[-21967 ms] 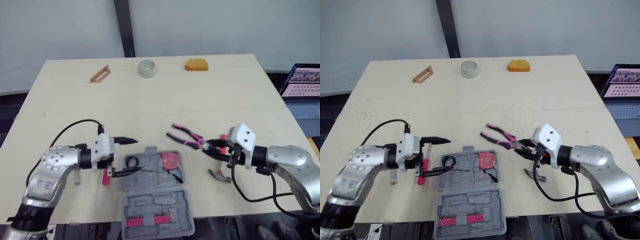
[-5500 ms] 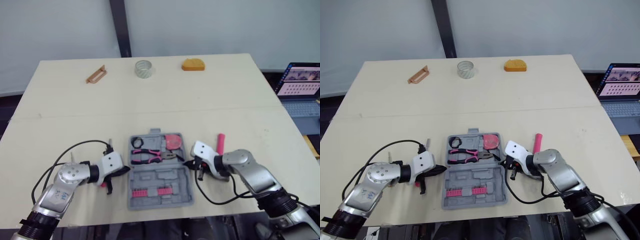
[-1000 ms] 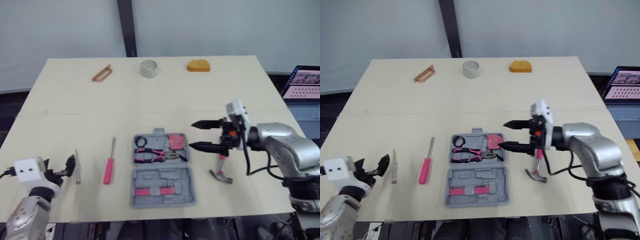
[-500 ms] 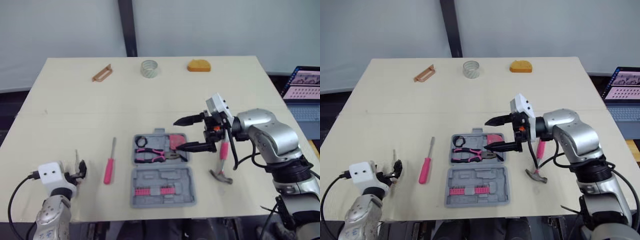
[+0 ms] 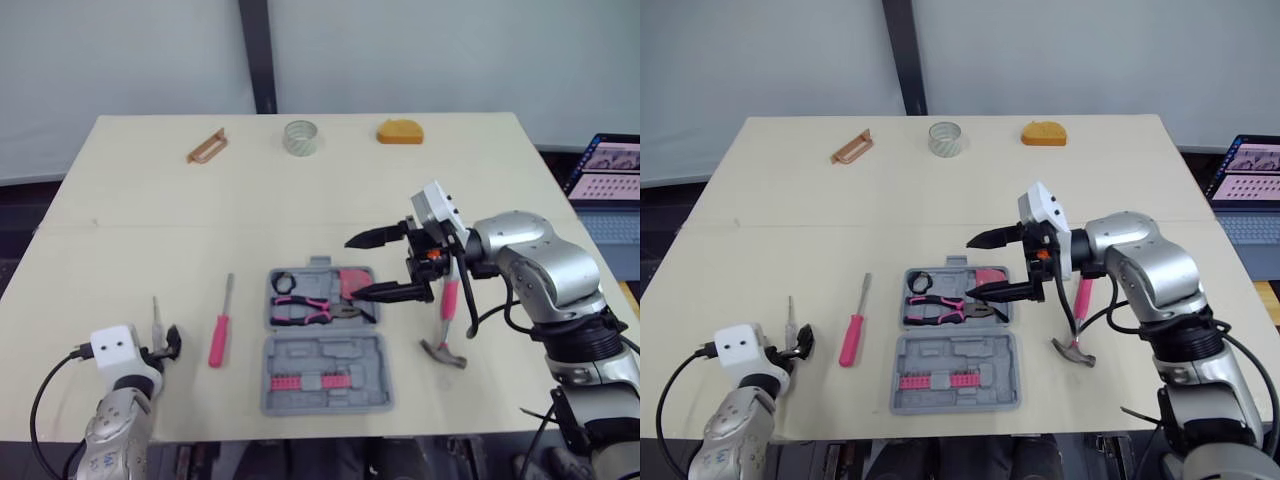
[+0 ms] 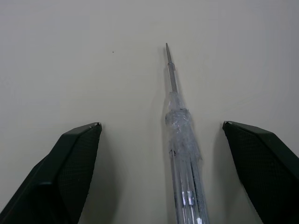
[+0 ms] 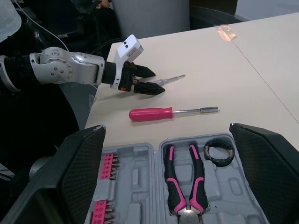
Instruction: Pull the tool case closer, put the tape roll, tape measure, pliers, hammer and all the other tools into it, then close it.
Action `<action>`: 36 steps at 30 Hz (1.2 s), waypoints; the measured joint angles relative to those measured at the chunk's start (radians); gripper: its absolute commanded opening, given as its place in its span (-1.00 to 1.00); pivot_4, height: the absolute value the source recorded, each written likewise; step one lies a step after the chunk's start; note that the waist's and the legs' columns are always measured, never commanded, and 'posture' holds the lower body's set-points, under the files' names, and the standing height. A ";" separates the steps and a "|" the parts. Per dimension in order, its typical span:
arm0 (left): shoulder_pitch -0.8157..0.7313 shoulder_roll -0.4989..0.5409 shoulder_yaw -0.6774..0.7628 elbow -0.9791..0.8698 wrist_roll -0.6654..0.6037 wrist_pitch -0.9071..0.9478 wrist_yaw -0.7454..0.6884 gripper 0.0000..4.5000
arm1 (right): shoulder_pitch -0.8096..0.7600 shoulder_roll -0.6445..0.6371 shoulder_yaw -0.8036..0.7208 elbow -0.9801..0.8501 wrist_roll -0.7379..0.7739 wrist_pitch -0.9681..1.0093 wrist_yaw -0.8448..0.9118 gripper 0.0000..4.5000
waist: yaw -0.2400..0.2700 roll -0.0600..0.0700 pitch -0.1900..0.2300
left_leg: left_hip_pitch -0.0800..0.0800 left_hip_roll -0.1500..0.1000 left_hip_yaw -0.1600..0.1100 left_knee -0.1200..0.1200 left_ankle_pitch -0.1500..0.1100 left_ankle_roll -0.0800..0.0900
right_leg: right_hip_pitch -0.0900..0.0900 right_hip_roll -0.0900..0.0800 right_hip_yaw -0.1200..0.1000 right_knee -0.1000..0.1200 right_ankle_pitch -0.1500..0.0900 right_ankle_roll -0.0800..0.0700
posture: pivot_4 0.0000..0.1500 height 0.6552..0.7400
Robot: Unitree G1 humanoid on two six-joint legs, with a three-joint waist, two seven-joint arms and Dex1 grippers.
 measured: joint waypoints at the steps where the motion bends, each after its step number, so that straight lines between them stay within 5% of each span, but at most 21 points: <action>1: 0.000 0.001 -0.002 0.000 0.001 0.000 0.000 0.64 | 0.000 0.000 0.000 -0.004 0.000 0.001 0.000 1.00 | 0.000 0.000 0.000 | 0.000 0.000 0.000 0.000 0.000 0.000 | 0.000 0.000 0.000 0.000 0.000 0.000 | 1.00 1.00; 9: -0.003 0.011 -0.019 0.000 0.012 0.000 0.001 -0.97 | 0.010 -0.005 -0.007 -0.044 0.014 0.029 -0.001 1.00 | -0.001 0.000 0.000 | 0.000 0.000 0.000 0.000 0.000 0.000 | 0.000 0.000 0.000 0.000 0.000 0.000 | 1.00 1.00; 18: -0.009 0.028 -0.019 0.016 0.014 -0.014 -0.010 -0.96 | 0.012 -0.006 -0.013 -0.052 0.020 0.041 -0.009 1.00 | 0.000 0.000 0.000 | 0.000 0.000 0.000 0.000 0.000 0.000 | 0.000 0.000 0.000 0.000 0.000 0.000 | 1.00 1.00; 24: -0.005 0.146 -0.015 0.009 -0.016 0.028 -0.113 -0.96 | 0.027 -0.012 -0.057 -0.074 0.041 0.045 -0.025 1.00 | -0.002 0.000 0.000 | 0.000 0.000 0.000 0.000 0.000 0.000 | -0.001 0.000 0.000 0.000 0.000 0.000 | 1.00 1.00; 33: -0.219 0.716 -0.043 -0.100 -0.163 0.152 -0.616 -0.96 | 0.144 -0.044 -0.108 -0.138 0.041 0.039 -0.081 1.00 | 0.014 -0.001 0.002 | -0.001 0.000 0.001 -0.001 0.000 -0.001 | -0.002 0.000 0.001 0.000 0.000 0.000 | 1.00 1.00; 36: -0.306 0.820 -0.133 -0.099 -0.193 0.151 -0.792 -0.96 | 0.182 -0.055 -0.102 -0.156 0.019 0.023 -0.097 1.00 | 0.011 0.001 0.003 | 0.000 0.000 0.003 -0.003 -0.001 -0.001 | -0.003 0.001 0.002 -0.001 0.000 0.000 | 1.00 1.00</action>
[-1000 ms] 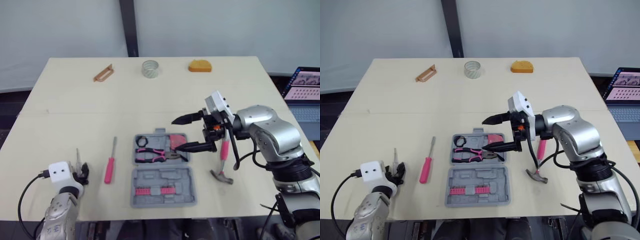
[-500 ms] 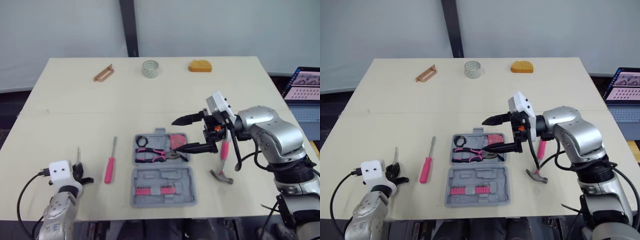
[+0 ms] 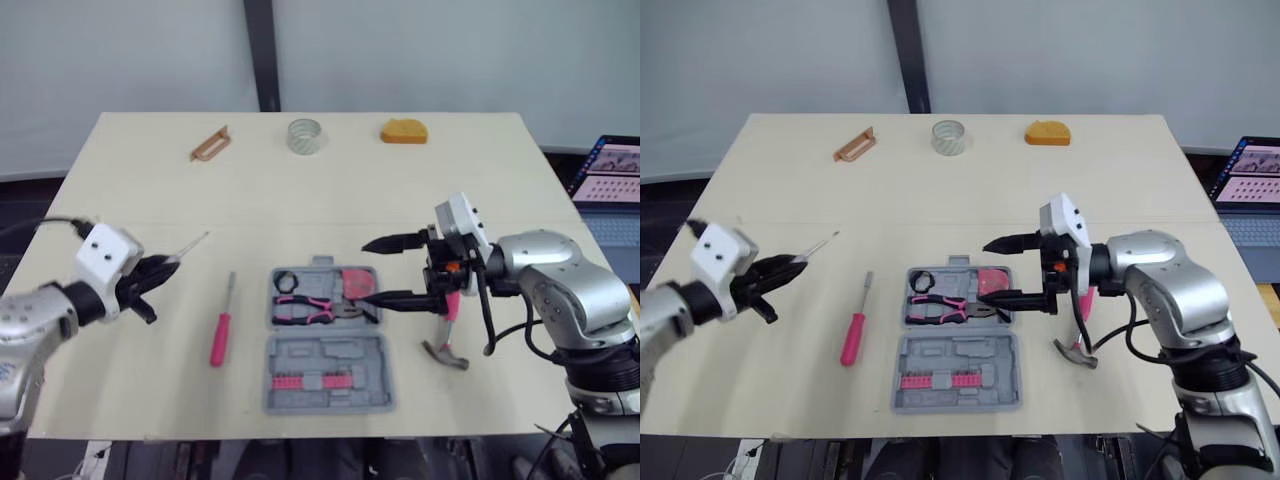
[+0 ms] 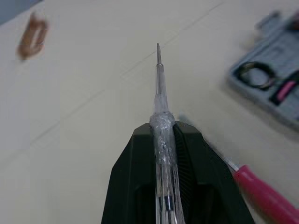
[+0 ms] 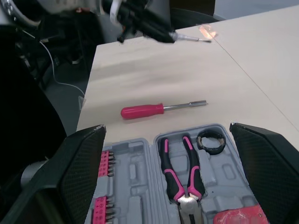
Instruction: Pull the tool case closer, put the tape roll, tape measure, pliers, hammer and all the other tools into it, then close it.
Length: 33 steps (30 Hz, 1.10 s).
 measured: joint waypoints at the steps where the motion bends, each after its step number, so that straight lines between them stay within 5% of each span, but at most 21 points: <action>1: -0.017 0.013 -0.032 0.001 -0.003 0.001 -0.034 -0.96 | 0.010 -0.008 0.001 -0.003 -0.006 -0.003 -0.002 1.00 | -0.001 0.000 0.000 | 0.000 0.000 0.000 -0.001 0.000 0.000 | -0.001 0.000 0.000 0.000 0.000 0.000 | 1.00 1.00; 7: -0.252 0.087 -0.315 0.037 0.016 0.016 -0.288 -0.96 | 0.104 -0.074 -0.008 -0.025 -0.051 -0.041 -0.010 1.00 | -0.005 -0.001 0.001 | -0.002 0.001 0.003 0.000 0.000 0.000 | -0.004 0.001 0.001 0.001 0.000 0.000 | 1.00 1.00; 12: -0.449 0.011 -0.534 0.073 0.112 0.023 -0.376 -0.96 | 0.167 -0.114 -0.017 -0.056 -0.073 -0.060 -0.010 1.00 | 0.004 -0.001 0.002 | -0.002 0.001 0.003 0.002 0.000 0.000 | -0.003 0.001 0.002 0.002 0.000 0.000 | 1.00 1.00; 33: -0.581 -0.223 -0.815 -0.021 0.260 0.371 -0.276 -0.96 | 0.300 -0.220 -0.074 -0.096 -0.057 -0.107 0.027 1.00 | 0.009 -0.006 0.004 | -0.003 0.001 0.002 0.004 0.000 0.001 | -0.003 0.001 0.003 0.002 0.000 0.000 | 1.00 1.00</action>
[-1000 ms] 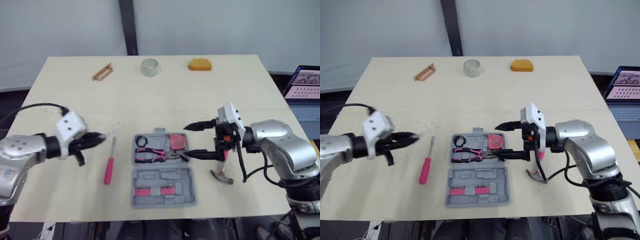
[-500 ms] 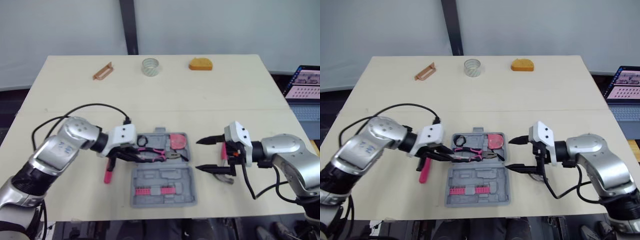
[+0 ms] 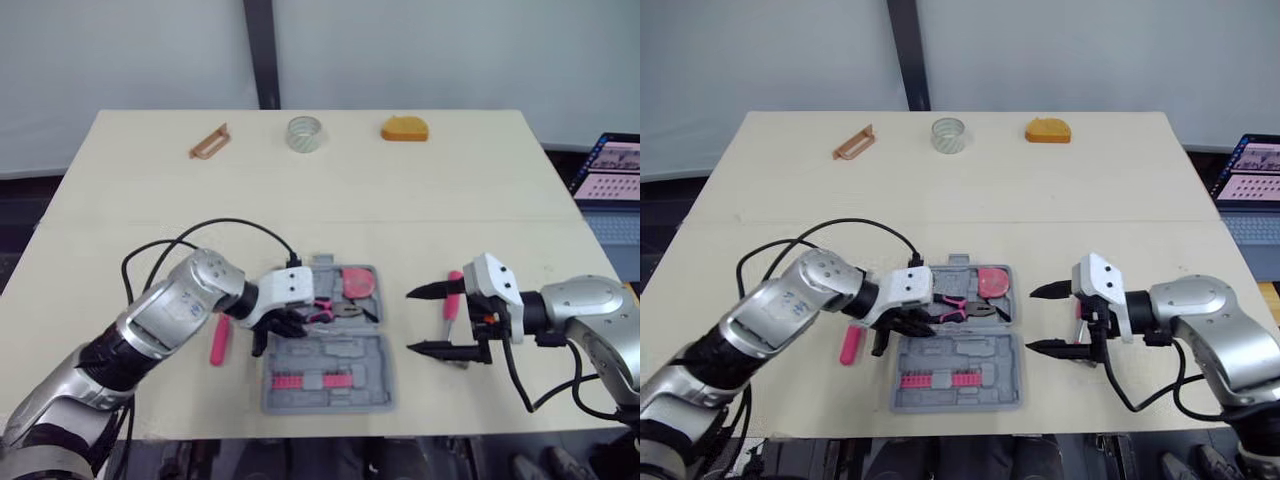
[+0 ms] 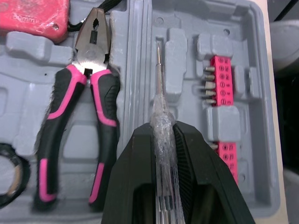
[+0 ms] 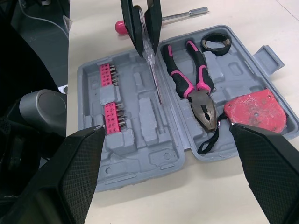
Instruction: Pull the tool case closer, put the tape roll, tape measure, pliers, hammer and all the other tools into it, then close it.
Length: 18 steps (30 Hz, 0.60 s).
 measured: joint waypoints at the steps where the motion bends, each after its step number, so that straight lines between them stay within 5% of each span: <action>1: 0.000 -0.005 -0.008 -0.003 0.004 0.006 0.009 -0.96 | 0.000 -0.004 0.000 0.000 0.000 -0.001 0.004 1.00 | 0.000 0.000 0.000 | 0.000 0.000 0.000 0.000 0.000 0.000 | 0.000 0.000 0.000 0.000 0.000 0.000 | 1.00 1.00; 18: 0.014 -0.071 -0.067 -0.062 0.014 0.107 0.110 -0.96 | -0.007 -0.008 0.000 0.000 0.000 -0.002 0.017 1.00 | 0.001 0.000 0.000 | 0.000 0.000 0.000 0.001 0.000 0.000 | 0.001 0.000 0.000 0.000 0.000 0.000 | 1.00 1.00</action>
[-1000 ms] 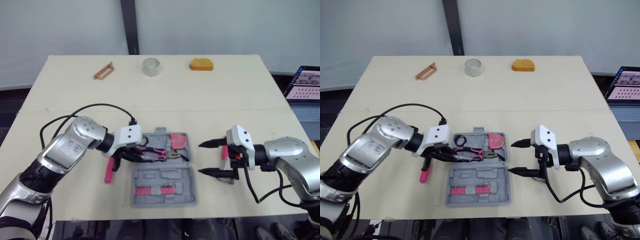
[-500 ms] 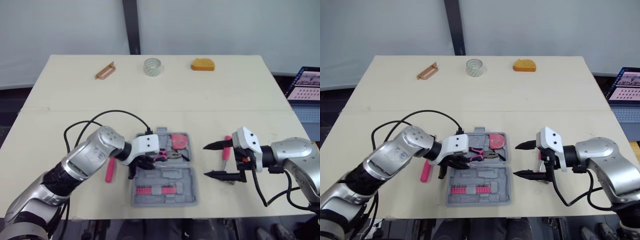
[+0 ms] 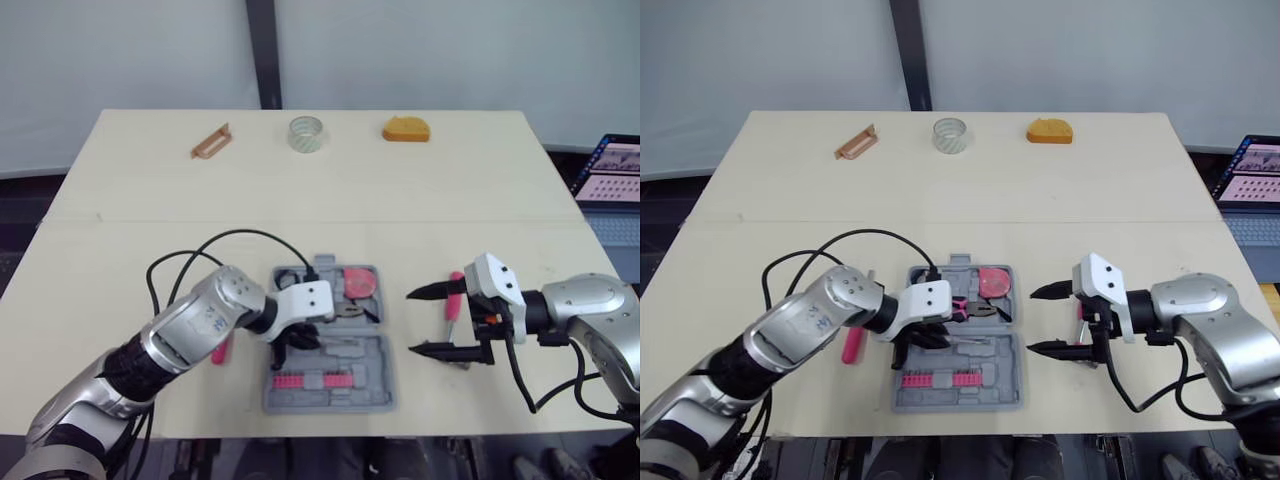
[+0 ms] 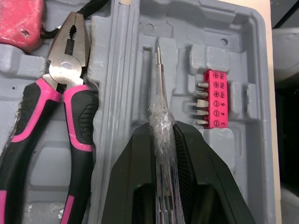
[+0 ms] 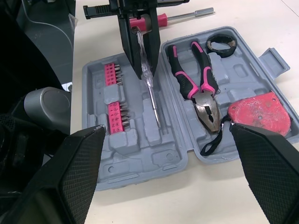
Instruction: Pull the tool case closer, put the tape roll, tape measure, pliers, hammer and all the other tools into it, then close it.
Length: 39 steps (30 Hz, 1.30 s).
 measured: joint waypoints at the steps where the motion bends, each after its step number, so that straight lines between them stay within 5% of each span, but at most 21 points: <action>1: 0.000 -0.001 -0.002 0.000 0.000 0.001 0.005 -0.96 | -0.001 0.000 0.000 0.000 0.000 0.000 0.000 1.00 | 0.000 0.000 0.000 | 0.000 0.000 0.000 0.000 0.000 0.000 | 0.000 0.000 0.000 0.000 0.000 0.000 | 1.00 1.00; 39: 0.005 -0.010 -0.048 0.039 0.054 -0.088 0.045 -0.96 | -0.015 0.000 0.000 0.001 -0.001 0.000 0.000 1.00 | 0.000 0.000 0.000 | 0.000 0.000 0.000 0.001 0.000 0.000 | 0.000 0.000 0.000 0.001 0.000 0.000 | 1.00 1.00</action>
